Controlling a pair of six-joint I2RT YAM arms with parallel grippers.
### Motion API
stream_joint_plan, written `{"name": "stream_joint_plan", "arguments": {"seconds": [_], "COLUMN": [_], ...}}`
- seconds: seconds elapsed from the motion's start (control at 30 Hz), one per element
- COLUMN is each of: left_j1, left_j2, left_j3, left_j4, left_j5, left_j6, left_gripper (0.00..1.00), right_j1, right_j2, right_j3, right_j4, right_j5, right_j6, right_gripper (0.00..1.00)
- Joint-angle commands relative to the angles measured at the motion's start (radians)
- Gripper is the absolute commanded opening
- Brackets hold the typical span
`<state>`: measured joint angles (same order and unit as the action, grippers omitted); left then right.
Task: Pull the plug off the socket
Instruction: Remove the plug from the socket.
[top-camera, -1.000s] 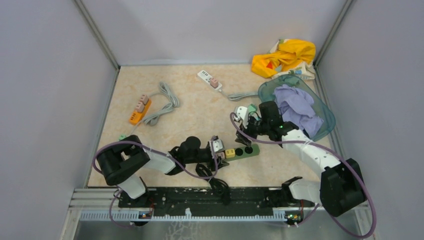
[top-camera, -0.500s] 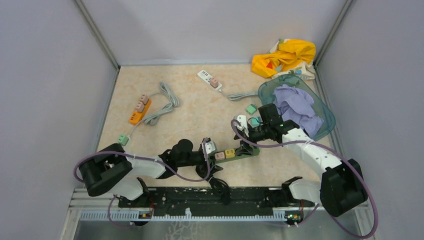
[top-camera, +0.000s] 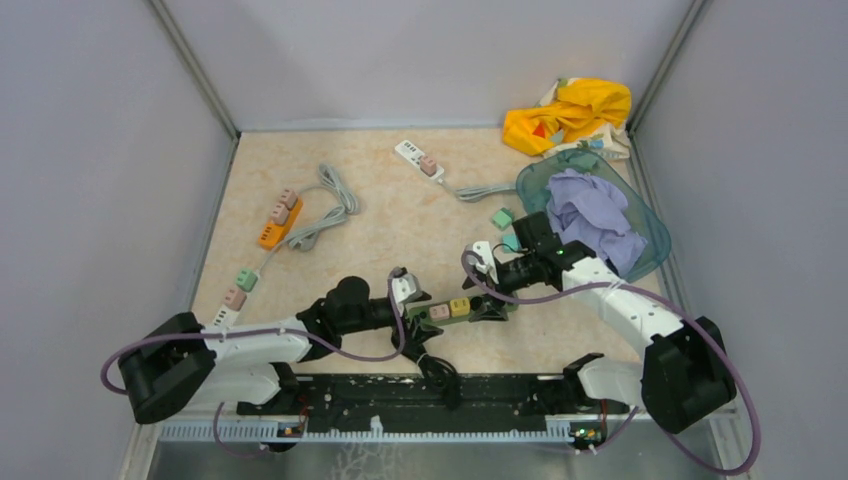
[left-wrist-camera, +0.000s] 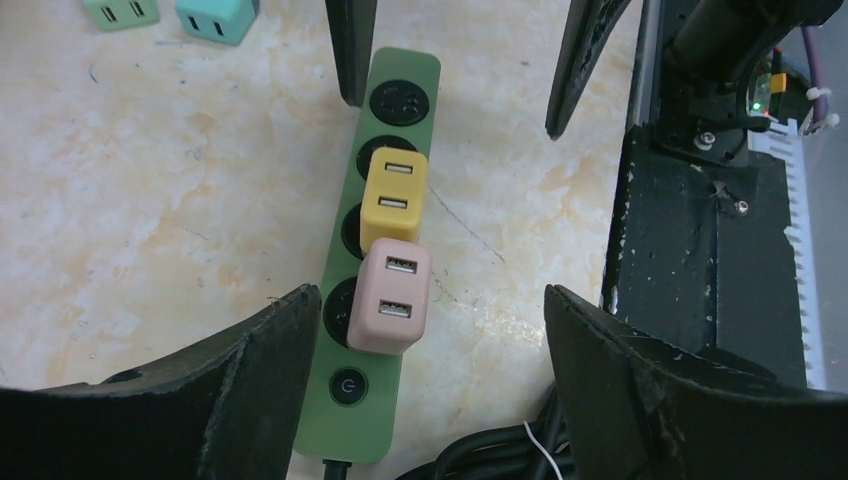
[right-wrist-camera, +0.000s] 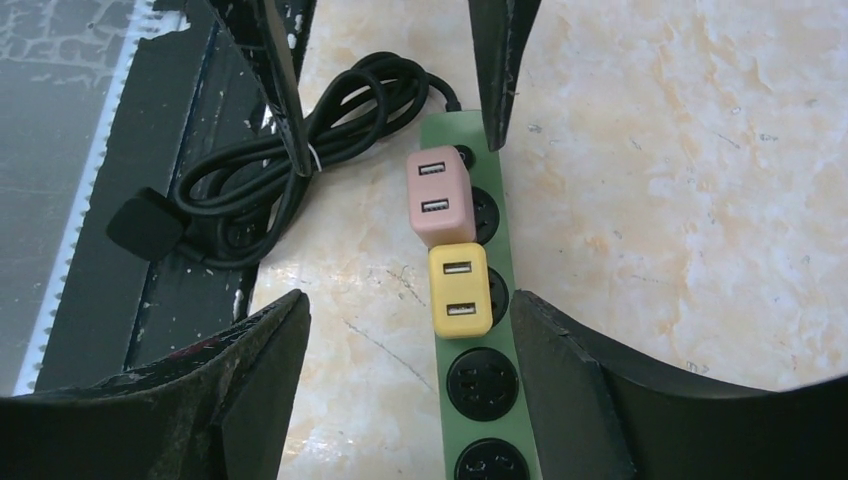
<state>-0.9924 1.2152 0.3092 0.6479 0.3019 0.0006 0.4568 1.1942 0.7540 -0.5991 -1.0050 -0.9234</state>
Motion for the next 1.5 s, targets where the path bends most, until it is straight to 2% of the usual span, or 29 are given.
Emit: {"name": "stream_joint_plan", "arguments": {"seconds": [0.0,0.13,0.5,0.7,0.9,1.13,1.3,1.47], "left_j1": [0.001,0.002,0.010,0.010,0.011,0.011,0.010,0.010], "left_j2": [-0.074,-0.136,-0.270,-0.248,-0.214,-0.160,-0.119,-0.082], "left_j3": [-0.025,-0.061,-0.164,-0.176,-0.206,-0.197,-0.177,-0.166], "left_j4": [-0.012,0.020,0.070,0.026,0.080,0.123,0.131,0.171], "left_j5": [-0.021,-0.054,-0.120,-0.108,-0.082,-0.067,-0.057,-0.049], "left_j6": [-0.029,-0.056,-0.079,-0.042,-0.027,0.018,0.037,0.054], "left_gripper": [0.89,1.00,1.00,1.00,1.00,1.00,0.98,0.92], "right_j1": [0.023,0.042,0.119,0.181,0.197,0.230,0.254,0.258], "right_j2": [0.006,0.011,0.033,0.053,0.066,0.127,0.146,0.135], "right_j3": [0.023,0.013,-0.006,-0.031,-0.044,-0.034,-0.025,-0.025], "right_j4": [-0.002,-0.001,0.043,0.150,0.244,0.253,0.241,0.227], "right_j5": [-0.061,-0.058,0.009,0.131,0.257,0.348,0.397,0.411], "right_j6": [-0.061,-0.082,-0.064,0.034,0.090,0.087,0.055,0.020], "right_gripper": [0.74,0.78,0.82,0.82,0.80,0.59,0.40,0.16]}}
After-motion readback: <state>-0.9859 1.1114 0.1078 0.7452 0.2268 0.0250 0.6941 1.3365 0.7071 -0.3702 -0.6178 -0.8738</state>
